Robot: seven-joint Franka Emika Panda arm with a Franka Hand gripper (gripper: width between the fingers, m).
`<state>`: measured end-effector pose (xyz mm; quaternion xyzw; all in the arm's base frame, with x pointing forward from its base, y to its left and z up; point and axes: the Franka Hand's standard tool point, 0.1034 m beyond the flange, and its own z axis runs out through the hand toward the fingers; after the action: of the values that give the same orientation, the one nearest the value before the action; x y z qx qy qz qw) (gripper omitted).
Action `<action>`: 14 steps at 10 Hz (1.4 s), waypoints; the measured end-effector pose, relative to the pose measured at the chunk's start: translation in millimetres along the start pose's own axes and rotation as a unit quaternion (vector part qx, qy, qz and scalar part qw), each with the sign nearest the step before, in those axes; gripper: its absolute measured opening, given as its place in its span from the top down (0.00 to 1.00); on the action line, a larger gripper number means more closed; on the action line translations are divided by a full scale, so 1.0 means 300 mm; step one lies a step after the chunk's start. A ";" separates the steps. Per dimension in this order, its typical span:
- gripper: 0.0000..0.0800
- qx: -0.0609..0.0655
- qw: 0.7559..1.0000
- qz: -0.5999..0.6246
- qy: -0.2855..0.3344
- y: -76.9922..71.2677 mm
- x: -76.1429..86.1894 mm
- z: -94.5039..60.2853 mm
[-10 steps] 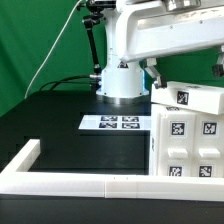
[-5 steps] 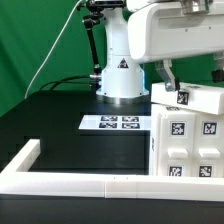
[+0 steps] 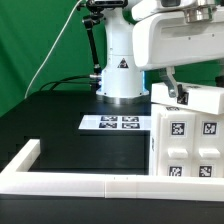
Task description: Assemble cabinet
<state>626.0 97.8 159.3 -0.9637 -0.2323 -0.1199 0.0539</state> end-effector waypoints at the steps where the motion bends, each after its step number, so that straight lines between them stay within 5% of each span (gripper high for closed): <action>1: 0.00 0.000 1.000 0.002 0.000 0.000 0.000 0.000; 2: 0.00 0.000 1.000 0.005 0.000 0.001 0.000 0.000; 4: 0.30 0.000 1.000 0.007 0.000 0.006 -0.002 -0.001; 9: 0.30 -0.006 0.989 0.149 0.012 0.014 -0.004 0.000; 14: 0.30 -0.014 0.923 0.383 0.047 0.028 -0.003 -0.004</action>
Offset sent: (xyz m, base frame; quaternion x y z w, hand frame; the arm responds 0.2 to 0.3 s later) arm 0.0000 0.0000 0.0000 0.0000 0.0000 0.0000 1.0000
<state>628.9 89.8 159.9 -0.9732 0.1588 -0.1382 0.0928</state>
